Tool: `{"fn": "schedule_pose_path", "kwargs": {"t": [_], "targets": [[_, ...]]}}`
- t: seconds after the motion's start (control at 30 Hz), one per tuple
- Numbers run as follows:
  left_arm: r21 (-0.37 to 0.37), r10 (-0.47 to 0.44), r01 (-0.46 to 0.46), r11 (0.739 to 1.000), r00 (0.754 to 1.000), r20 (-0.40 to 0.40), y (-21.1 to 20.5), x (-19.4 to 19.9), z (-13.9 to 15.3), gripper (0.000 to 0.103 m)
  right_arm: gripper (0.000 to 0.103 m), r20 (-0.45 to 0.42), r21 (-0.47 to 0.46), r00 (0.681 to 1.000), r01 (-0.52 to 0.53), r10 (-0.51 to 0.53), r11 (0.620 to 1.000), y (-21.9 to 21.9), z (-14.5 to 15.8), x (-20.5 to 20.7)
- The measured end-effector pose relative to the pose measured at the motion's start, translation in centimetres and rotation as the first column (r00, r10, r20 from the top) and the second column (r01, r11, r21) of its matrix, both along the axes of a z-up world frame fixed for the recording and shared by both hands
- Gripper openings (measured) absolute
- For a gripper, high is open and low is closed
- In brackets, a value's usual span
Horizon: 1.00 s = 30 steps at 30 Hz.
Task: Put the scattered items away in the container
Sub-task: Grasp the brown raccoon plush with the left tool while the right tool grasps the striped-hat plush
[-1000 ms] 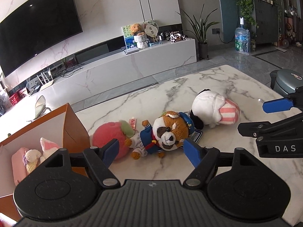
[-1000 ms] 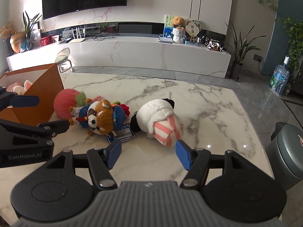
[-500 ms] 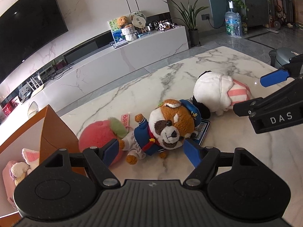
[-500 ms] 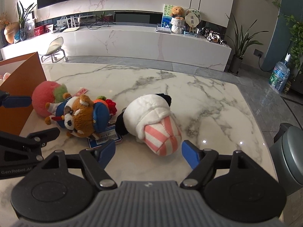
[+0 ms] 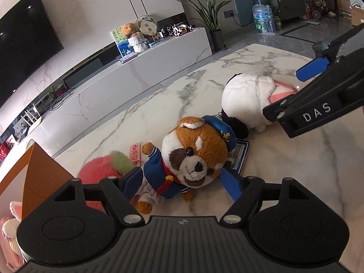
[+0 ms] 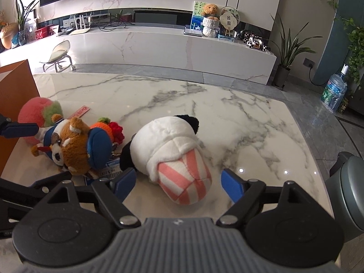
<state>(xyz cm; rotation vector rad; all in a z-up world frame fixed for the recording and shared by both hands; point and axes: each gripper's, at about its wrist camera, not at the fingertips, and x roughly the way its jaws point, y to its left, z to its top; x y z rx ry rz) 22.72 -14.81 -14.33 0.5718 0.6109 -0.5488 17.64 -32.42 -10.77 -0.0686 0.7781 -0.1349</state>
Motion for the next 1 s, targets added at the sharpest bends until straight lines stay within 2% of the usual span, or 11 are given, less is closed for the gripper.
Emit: {"fn": "schedule_pose_path", "kwargs": {"t": [0.47,0.67,0.83,1.0], "targets": [[0.072,-0.057,0.055,0.996,0.998,0.035,-1.6,1.8,-1.7,0.094,0.084,-0.026,0.029,1.000,-0.014,0.015,0.999,-0.6,-1.5,1.9],[0.079,-0.059,0.057,0.995,0.998,0.018,-1.4,2.8,-2.3,0.097,0.084,-0.026,0.060,1.000,-0.010,0.012,0.998,-0.9,-1.9,2.2],[0.077,-0.054,0.054,0.996,0.999,-0.001,-1.3,3.5,-2.6,0.097,0.070,-0.030,0.063,0.999,-0.010,0.012,0.998,-0.8,-2.1,2.3],[0.045,-0.037,0.038,0.998,0.999,-0.036,-1.0,3.6,-2.0,0.094,0.065,-0.036,0.057,0.999,-0.012,0.014,0.998,-0.6,-2.2,1.9]]}}
